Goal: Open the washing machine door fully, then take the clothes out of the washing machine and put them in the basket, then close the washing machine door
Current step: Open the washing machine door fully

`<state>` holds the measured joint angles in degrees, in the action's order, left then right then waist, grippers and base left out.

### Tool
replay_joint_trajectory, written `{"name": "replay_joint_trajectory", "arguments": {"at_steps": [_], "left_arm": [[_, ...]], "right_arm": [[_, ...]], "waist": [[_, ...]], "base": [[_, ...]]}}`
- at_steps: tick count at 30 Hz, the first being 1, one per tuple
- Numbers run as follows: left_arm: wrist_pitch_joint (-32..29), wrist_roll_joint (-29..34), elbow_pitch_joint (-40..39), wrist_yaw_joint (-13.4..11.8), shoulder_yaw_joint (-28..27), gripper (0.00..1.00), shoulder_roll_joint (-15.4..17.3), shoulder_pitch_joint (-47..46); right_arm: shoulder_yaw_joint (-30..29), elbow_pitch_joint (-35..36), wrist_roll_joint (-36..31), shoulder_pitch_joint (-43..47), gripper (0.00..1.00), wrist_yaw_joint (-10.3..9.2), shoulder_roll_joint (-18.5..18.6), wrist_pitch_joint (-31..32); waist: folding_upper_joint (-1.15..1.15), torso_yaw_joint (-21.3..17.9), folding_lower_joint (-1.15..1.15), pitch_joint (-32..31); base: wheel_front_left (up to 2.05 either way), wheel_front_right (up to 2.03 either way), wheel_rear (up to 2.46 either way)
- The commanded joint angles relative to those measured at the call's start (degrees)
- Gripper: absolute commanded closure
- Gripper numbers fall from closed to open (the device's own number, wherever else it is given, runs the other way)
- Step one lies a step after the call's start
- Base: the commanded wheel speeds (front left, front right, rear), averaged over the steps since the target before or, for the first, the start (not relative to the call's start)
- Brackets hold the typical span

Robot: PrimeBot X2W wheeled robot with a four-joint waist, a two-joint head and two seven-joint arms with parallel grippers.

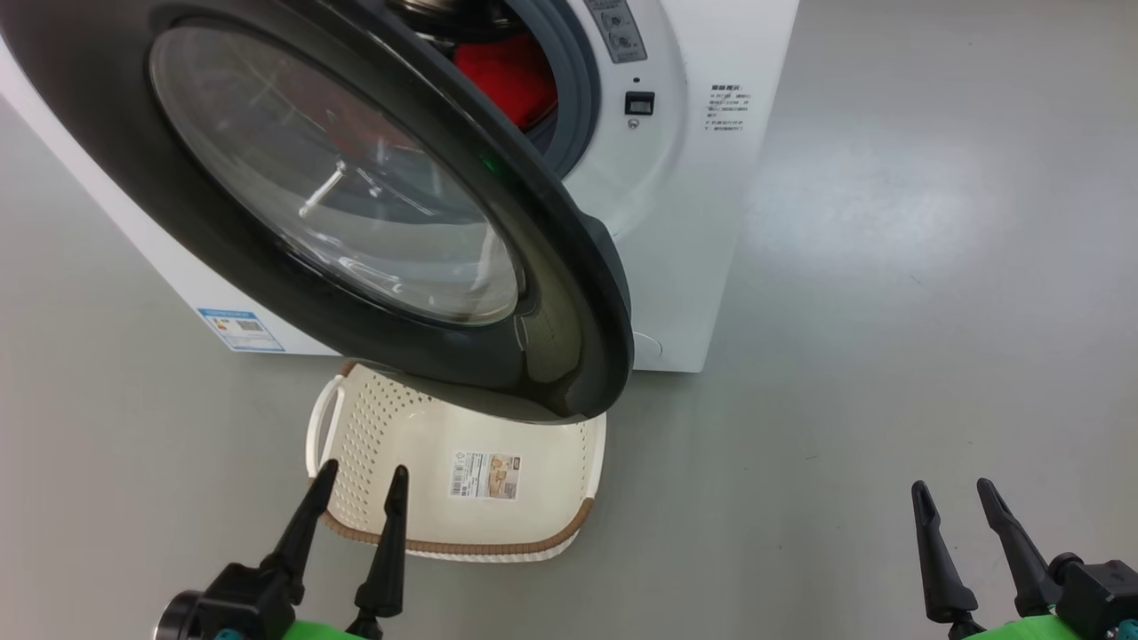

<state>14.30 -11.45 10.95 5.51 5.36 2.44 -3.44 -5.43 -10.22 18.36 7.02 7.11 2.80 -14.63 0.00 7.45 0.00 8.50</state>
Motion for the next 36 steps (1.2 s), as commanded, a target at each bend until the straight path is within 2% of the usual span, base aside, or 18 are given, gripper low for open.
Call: {"name": "replay_joint_trajectory", "arguments": {"at_steps": [1,9,13,14,15,16,17,26,36], "left_arm": [[0.7,0.5,-1.6,-0.2,-1.9,0.0,0.4,-0.3],[0.7,0.1,-1.5,-0.5,-1.3,0.0,0.4,-0.1],[0.7,-0.1,-1.4,-0.6,-0.9,0.0,0.4,-0.1],[0.7,-0.1,-1.5,-0.6,-0.8,0.0,0.4,-0.1],[0.7,-0.2,-1.5,-0.7,-0.6,0.0,0.4,0.0],[0.7,-0.3,-1.5,-0.7,-0.4,0.0,0.4,0.0],[0.7,-0.4,-1.6,-0.8,-0.2,0.0,0.4,0.0],[0.7,-1.1,-1.4,-1.2,1.3,0.0,0.4,0.3],[0.7,-1.6,-1.4,-1.3,3.4,0.0,0.4,0.4]], "right_arm": [[0.8,1.3,-0.2,-1.2,0.0,0.37,0.3,-0.4],[1.6,2.0,0.5,-1.8,0.0,0.37,0.2,-0.4],[2.8,2.6,3.0,-2.6,0.0,0.37,0.1,-0.4],[3.2,2.8,4.2,-3.0,0.4,0.37,0.1,-0.4],[3.8,3.0,5.0,-3.5,0.6,0.37,0.1,-0.4],[4.6,3.2,5.5,-4.1,0.87,0.37,0.1,-0.4],[5.5,3.2,6.1,-4.6,1.0,0.37,0.1,-0.4],[10.9,3.1,12.1,-13.0,1.0,0.37,0.1,-0.4],[14.5,-0.6,25.0,-23.1,1.0,0.37,0.3,-0.4]], "waist": [[0.0,0.1,0.0,0.0],[0.0,0.3,0.0,-0.2],[0.0,0.7,0.0,-0.2],[0.0,0.7,0.0,-0.2],[0.0,0.8,0.0,-0.2],[0.0,1.0,0.0,-0.2],[0.0,1.1,0.0,-0.2],[0.0,2.6,0.0,-0.3],[0.0,6.1,0.0,-0.5]], "base": [[0.0,0.0,0.0],[0.0,0.0,0.0],[0.0,0.0,0.0],[0.0,0.0,0.0],[0.0,0.0,0.0],[0.0,0.0,0.0],[0.0,0.0,0.0],[0.0,0.0,0.0],[0.0,0.0,0.0]]}}
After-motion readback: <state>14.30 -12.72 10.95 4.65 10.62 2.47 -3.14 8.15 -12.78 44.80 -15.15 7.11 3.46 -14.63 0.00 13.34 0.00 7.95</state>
